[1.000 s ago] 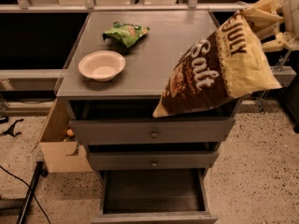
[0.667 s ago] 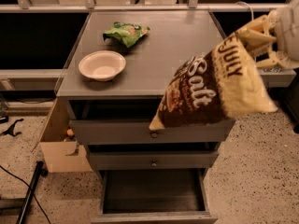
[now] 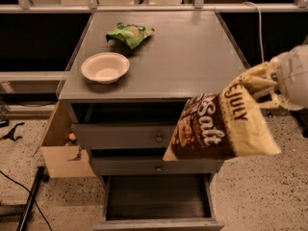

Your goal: Place brown chip bag into bottom drawer

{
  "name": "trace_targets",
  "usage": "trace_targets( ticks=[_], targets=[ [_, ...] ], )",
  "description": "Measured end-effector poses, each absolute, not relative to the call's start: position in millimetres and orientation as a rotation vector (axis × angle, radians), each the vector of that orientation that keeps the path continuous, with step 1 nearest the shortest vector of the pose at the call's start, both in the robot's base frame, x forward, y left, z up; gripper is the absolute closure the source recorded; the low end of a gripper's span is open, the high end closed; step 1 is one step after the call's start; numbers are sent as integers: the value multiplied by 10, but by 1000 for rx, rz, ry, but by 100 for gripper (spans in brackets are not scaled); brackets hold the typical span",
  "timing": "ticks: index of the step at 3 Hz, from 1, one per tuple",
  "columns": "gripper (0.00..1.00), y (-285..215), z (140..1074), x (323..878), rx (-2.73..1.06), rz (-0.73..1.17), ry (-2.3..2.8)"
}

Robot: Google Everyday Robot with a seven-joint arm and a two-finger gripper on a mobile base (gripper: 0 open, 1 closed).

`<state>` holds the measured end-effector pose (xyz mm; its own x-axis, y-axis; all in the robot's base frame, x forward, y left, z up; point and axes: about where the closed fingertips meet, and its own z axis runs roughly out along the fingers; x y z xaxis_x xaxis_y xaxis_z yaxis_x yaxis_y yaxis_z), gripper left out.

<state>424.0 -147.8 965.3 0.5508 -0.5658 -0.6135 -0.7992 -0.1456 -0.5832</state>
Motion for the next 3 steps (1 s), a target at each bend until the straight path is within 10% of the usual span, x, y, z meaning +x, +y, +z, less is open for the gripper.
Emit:
trace_targets(
  ticks=[3],
  targets=[
    [100, -1534, 8638, 4194, -1829, 390, 1197]
  ],
)
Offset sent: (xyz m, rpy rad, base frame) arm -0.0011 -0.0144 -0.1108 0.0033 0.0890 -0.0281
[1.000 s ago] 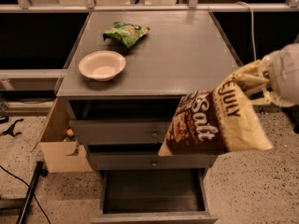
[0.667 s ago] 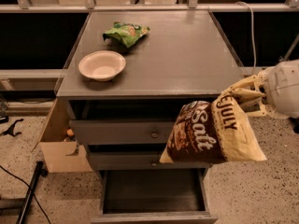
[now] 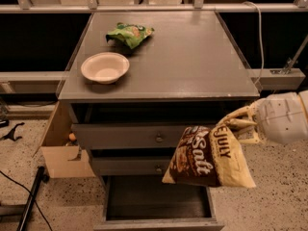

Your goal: Place brown chip bag into bottom drawer

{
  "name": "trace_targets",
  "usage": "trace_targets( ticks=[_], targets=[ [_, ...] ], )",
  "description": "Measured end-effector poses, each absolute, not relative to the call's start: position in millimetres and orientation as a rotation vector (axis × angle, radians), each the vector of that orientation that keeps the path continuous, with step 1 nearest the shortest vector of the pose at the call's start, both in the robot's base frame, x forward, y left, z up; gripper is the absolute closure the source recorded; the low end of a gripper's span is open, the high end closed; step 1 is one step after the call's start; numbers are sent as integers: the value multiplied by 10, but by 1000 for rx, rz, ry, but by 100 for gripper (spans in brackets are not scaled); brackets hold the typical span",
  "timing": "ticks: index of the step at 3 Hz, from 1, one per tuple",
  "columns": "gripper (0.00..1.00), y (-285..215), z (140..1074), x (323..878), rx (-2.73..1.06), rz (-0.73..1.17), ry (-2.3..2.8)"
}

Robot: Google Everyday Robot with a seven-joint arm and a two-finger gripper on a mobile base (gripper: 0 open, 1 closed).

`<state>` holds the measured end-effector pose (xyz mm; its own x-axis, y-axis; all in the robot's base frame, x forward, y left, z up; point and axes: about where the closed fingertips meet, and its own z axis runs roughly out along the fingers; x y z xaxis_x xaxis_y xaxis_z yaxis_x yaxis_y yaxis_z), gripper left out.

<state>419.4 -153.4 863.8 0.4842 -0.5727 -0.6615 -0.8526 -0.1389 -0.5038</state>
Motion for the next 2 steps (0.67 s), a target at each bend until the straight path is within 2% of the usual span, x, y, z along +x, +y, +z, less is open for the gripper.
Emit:
trace_targets(
  ticks=[2],
  targets=[
    [100, -1484, 8167, 4109, -1849, 452, 1230]
  ],
)
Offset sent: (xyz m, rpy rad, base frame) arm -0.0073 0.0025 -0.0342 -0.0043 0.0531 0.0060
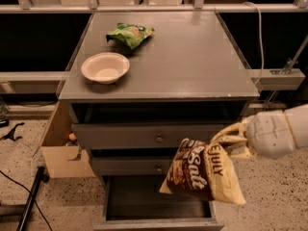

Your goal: Place brown chip bag into bottom drawer

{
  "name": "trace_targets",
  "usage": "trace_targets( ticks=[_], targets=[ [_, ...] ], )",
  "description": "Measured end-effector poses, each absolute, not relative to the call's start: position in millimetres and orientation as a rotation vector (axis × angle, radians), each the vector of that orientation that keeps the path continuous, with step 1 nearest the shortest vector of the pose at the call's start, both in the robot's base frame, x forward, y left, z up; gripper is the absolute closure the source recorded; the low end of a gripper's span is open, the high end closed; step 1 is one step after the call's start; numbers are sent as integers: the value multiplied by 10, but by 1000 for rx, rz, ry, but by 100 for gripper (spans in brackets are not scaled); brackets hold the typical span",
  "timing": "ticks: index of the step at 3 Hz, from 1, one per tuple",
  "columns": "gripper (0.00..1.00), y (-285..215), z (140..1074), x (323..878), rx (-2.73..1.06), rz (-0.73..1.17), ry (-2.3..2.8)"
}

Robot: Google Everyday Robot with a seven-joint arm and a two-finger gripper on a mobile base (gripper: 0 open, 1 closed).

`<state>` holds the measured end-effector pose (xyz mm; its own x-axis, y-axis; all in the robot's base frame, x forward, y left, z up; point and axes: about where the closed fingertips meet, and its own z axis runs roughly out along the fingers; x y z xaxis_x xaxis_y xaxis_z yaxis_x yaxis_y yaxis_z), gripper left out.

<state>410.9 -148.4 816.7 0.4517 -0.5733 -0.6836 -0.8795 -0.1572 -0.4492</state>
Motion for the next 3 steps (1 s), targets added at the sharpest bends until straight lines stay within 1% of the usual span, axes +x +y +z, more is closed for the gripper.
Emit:
trace_targets(
  ticks=[1, 2, 3],
  targets=[
    [100, -1530, 7775, 4097, -1833, 485, 1254],
    [100, -1654, 7184, 4091, -1778, 516, 1291],
    [100, -1735, 6835, 4108, -1744, 530, 1293]
  ],
)
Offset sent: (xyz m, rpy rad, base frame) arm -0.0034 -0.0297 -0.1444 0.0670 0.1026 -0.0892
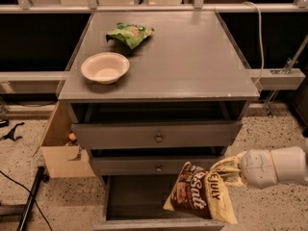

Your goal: Place brown chip bag into bottom drawer

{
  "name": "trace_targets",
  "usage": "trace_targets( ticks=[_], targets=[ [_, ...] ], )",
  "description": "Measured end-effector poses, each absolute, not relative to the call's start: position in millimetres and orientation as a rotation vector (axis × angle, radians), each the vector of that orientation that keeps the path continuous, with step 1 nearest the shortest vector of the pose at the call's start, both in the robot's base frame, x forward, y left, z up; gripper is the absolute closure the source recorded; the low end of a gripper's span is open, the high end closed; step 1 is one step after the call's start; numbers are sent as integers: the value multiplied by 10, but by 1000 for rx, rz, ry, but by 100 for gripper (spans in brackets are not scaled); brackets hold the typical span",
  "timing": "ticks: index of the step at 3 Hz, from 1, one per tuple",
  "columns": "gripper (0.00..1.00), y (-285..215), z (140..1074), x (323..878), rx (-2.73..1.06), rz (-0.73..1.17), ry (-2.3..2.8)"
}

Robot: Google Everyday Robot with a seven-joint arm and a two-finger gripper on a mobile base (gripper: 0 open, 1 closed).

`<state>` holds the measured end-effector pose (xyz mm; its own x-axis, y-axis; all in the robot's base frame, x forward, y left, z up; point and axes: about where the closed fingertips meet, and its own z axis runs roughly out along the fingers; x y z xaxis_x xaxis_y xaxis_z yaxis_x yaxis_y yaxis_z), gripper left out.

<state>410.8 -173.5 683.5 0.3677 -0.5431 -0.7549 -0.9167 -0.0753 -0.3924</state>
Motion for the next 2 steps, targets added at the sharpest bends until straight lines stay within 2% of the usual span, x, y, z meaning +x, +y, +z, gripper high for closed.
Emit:
trace_targets(
  ticks=[2],
  targets=[
    [100, -1908, 6011, 4152, -1714, 524, 1285]
  ],
)
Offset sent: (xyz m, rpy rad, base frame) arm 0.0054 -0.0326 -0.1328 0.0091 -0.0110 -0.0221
